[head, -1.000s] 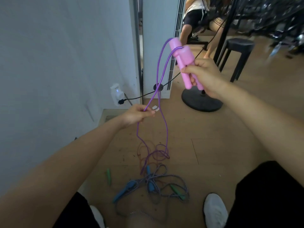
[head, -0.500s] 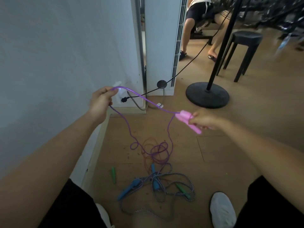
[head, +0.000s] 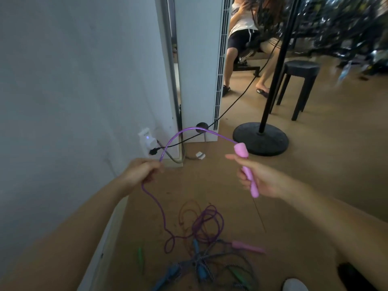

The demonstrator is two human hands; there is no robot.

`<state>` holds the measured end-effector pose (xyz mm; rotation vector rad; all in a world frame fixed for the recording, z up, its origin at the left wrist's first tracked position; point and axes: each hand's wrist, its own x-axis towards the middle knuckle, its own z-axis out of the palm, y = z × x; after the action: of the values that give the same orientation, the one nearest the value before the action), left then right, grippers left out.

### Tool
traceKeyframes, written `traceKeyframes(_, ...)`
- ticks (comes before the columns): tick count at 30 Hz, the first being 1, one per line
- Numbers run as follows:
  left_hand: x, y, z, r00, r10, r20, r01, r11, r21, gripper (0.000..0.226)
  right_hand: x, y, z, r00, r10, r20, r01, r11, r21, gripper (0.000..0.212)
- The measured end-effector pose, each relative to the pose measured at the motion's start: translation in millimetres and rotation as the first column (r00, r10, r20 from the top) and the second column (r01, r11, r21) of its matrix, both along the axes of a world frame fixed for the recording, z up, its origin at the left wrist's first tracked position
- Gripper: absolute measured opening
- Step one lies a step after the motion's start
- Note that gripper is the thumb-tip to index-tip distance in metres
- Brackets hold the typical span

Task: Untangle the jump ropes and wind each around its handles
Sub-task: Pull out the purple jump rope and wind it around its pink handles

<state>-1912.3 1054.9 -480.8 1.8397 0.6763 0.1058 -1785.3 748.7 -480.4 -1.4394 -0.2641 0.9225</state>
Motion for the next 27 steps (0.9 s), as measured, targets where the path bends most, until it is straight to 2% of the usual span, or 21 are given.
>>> traceKeyframes(2, -7, -2, -3, 0.967, -0.206, -0.153, 0.210, 0.978, 0.010, 0.024, -1, -1, 7, 1.000, -0.011, -0.018, 0.012, 0.998, 0.057, 0.037)
traceKeyframes(5, -18, -2, -7, 0.860, -0.435, -0.264, 0.462, 0.886, 0.043, 0.033, -3, -1, 15, 0.998, 0.058, 0.030, -0.059, 0.997, 0.039, 0.036)
traceKeyframes(7, -19, -4, -8, 0.811, -0.548, -0.204, 0.564, 0.825, 0.028, 0.042, -8, 0, 16, 0.987, 0.143, 0.074, -0.143, 0.990, -0.009, 0.035)
traceKeyframes(9, -19, -17, -6, 0.797, -0.603, -0.027, 0.598, 0.794, -0.108, 0.046, -15, 3, 16, 0.974, 0.210, 0.079, -0.210, 0.978, -0.008, 0.035)
traceKeyframes(11, -15, -37, -1, 0.829, -0.546, 0.123, 0.559, 0.804, -0.203, 0.048, -22, 8, 14, 0.966, 0.245, 0.077, -0.246, 0.969, 0.002, 0.036)
traceKeyframes(13, -8, -55, 0, 0.895, -0.380, 0.231, 0.422, 0.890, -0.170, 0.045, -27, 13, 11, 0.958, 0.268, 0.100, -0.269, 0.963, -0.002, 0.035)
traceKeyframes(15, -3, -68, 3, 0.914, -0.243, 0.324, 0.296, 0.947, -0.126, 0.040, -31, 18, 8, 0.943, 0.297, 0.153, -0.295, 0.955, -0.038, 0.029)
traceKeyframes(18, -3, -74, 9, 0.881, -0.290, 0.373, 0.351, 0.931, -0.104, 0.041, -36, 21, 8, 0.906, 0.363, 0.216, -0.346, 0.932, -0.111, 0.027)
traceKeyframes(20, -5, -74, 12, 0.841, -0.418, 0.344, 0.447, 0.895, -0.005, 0.036, -40, 22, 9, 0.894, 0.394, 0.215, -0.373, 0.919, -0.129, 0.026)
traceKeyframes(22, -5, -73, 12, 0.821, -0.474, 0.318, 0.473, 0.877, 0.085, 0.026, -41, 25, 7, 0.903, 0.387, 0.186, -0.369, 0.921, -0.127, 0.030)
traceKeyframes(25, -5, -69, 17, 0.866, -0.365, 0.342, 0.396, 0.918, -0.022, 0.018, -41, 31, 1, 0.936, 0.333, 0.118, -0.321, 0.941, -0.106, 0.030)
traceKeyframes(27, -5, -68, 20, 0.874, -0.330, 0.356, 0.388, 0.916, -0.105, 0.017, -43, 32, -2, 0.928, 0.372, 0.002, -0.371, 0.927, -0.052, 0.038)
